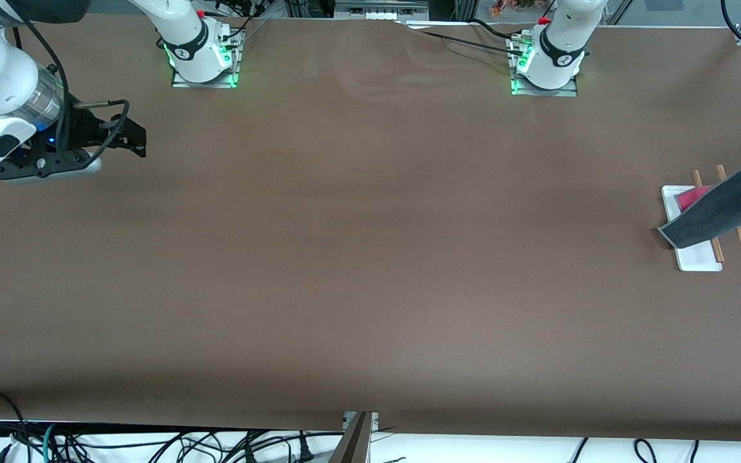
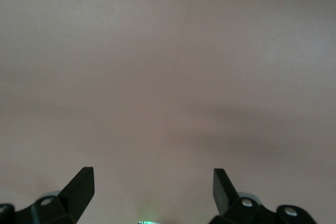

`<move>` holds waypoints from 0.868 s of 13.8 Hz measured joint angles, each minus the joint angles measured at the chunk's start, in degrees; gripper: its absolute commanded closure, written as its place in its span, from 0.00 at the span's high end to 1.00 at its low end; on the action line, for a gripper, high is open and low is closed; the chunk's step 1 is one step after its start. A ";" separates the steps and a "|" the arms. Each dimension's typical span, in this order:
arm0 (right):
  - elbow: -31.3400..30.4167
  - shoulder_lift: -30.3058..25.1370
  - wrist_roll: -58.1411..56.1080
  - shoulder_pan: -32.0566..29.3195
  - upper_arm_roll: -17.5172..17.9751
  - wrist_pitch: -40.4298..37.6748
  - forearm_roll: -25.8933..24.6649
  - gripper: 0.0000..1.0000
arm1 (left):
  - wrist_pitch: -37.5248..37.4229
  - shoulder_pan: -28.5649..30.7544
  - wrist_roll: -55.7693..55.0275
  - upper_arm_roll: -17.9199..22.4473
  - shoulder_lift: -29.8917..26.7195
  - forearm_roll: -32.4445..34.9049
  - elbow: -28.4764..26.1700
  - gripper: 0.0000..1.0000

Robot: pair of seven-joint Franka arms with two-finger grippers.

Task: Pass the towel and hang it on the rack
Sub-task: 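Carry the towel with the left gripper and drape it over the dowels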

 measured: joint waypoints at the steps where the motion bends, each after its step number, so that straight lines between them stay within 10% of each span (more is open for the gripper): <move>1: 0.00 -0.16 -0.02 0.00 0.05 0.08 -0.06 1.00 | 2.06 0.42 0.06 0.15 1.02 0.00 0.00 0.00; 3: 0.00 -0.17 -0.11 -0.02 0.04 0.69 -0.38 1.00 | 5.55 1.23 0.14 0.18 3.45 0.00 0.02 0.99; 12: 1.13 0.35 -0.53 -0.26 -0.67 2.51 -0.46 1.00 | 6.30 0.67 -0.35 -1.45 3.57 0.00 2.92 1.00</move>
